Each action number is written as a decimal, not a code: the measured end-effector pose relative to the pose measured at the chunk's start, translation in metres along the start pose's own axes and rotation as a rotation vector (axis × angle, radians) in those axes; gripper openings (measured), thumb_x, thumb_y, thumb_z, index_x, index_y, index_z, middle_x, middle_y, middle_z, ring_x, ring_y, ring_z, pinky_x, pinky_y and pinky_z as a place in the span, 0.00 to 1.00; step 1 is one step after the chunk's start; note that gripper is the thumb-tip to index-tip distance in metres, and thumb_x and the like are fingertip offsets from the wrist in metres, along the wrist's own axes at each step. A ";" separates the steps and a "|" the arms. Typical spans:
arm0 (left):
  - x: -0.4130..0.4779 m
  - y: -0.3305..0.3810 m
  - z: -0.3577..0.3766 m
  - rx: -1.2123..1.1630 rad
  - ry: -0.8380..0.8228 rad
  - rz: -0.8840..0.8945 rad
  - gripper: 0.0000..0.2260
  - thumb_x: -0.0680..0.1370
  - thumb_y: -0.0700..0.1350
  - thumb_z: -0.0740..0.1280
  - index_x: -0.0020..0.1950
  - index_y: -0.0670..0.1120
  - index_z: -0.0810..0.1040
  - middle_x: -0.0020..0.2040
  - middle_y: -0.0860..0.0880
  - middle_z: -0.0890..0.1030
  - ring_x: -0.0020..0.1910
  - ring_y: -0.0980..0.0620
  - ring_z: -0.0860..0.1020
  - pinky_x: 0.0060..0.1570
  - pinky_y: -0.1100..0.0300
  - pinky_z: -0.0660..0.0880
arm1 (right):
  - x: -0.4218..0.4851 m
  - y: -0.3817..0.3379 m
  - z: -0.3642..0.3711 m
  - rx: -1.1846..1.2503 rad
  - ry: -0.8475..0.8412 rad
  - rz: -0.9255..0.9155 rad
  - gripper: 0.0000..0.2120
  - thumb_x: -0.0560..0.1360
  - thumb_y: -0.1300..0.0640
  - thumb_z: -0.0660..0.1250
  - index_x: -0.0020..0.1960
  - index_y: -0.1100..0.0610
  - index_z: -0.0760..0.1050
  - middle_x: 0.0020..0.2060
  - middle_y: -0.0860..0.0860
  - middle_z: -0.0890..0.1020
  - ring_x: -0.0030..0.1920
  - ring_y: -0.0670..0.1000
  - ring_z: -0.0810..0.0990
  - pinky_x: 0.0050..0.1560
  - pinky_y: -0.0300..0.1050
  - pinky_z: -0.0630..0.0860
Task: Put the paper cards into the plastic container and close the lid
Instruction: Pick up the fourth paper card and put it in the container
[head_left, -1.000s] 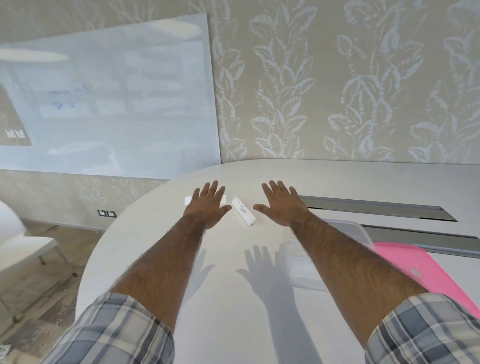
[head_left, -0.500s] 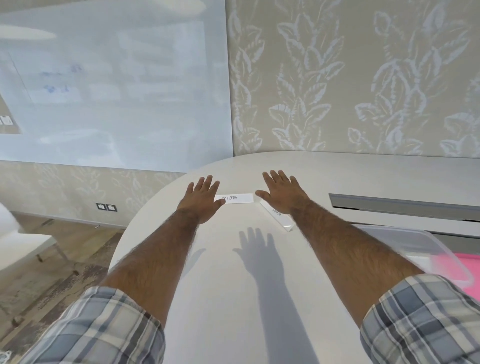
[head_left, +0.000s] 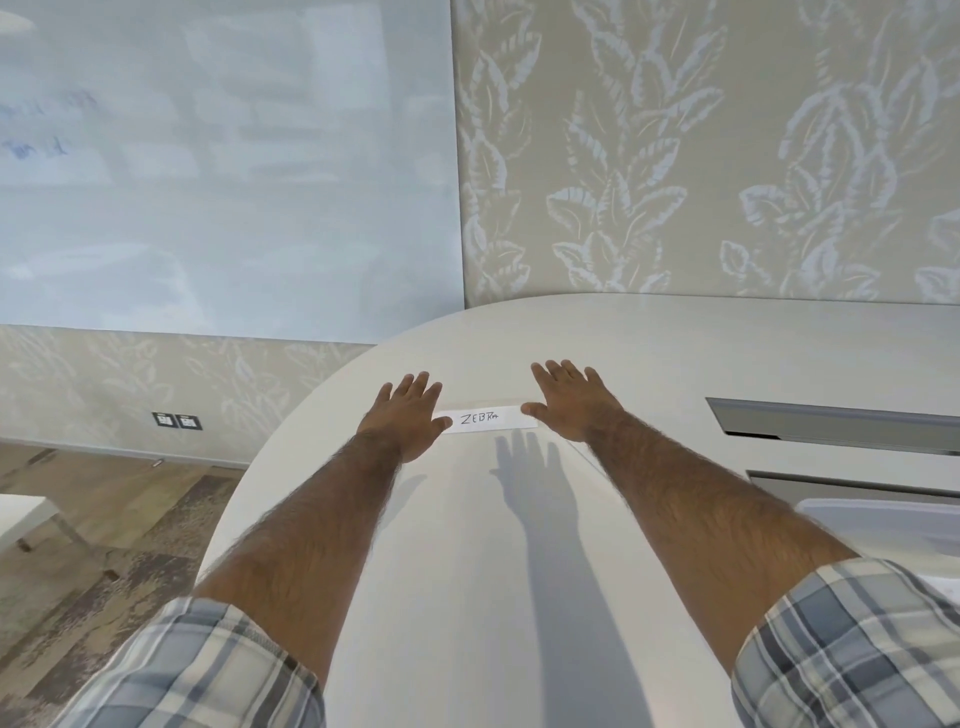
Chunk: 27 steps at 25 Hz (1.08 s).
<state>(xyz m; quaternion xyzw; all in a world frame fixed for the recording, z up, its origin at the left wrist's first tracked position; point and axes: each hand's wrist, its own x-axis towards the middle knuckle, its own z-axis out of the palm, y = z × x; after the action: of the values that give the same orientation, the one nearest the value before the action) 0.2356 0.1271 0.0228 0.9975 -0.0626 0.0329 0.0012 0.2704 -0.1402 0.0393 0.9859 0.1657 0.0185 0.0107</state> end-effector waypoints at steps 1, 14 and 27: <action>0.011 -0.002 0.005 0.001 -0.005 0.012 0.29 0.84 0.58 0.54 0.82 0.48 0.52 0.83 0.47 0.47 0.82 0.47 0.46 0.79 0.47 0.46 | 0.010 -0.003 0.007 -0.006 -0.010 -0.006 0.35 0.82 0.38 0.51 0.82 0.54 0.45 0.81 0.54 0.52 0.81 0.55 0.48 0.78 0.59 0.47; 0.076 -0.005 0.051 -0.086 -0.144 0.063 0.35 0.79 0.50 0.67 0.82 0.51 0.53 0.82 0.52 0.52 0.81 0.51 0.50 0.75 0.48 0.59 | 0.081 -0.006 0.056 -0.065 -0.086 -0.040 0.27 0.82 0.41 0.53 0.75 0.56 0.64 0.73 0.53 0.70 0.75 0.54 0.64 0.77 0.60 0.49; 0.070 0.005 0.054 -0.192 -0.143 -0.053 0.26 0.76 0.48 0.71 0.74 0.54 0.70 0.69 0.53 0.74 0.68 0.49 0.72 0.60 0.50 0.71 | 0.068 -0.014 0.058 -0.135 0.013 -0.090 0.17 0.78 0.52 0.66 0.64 0.57 0.73 0.60 0.54 0.78 0.61 0.57 0.77 0.73 0.53 0.61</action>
<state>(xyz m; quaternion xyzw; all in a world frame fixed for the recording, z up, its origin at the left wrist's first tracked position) 0.3076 0.1130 -0.0269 0.9939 -0.0390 -0.0445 0.0930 0.3328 -0.1058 -0.0166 0.9744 0.2085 0.0353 0.0767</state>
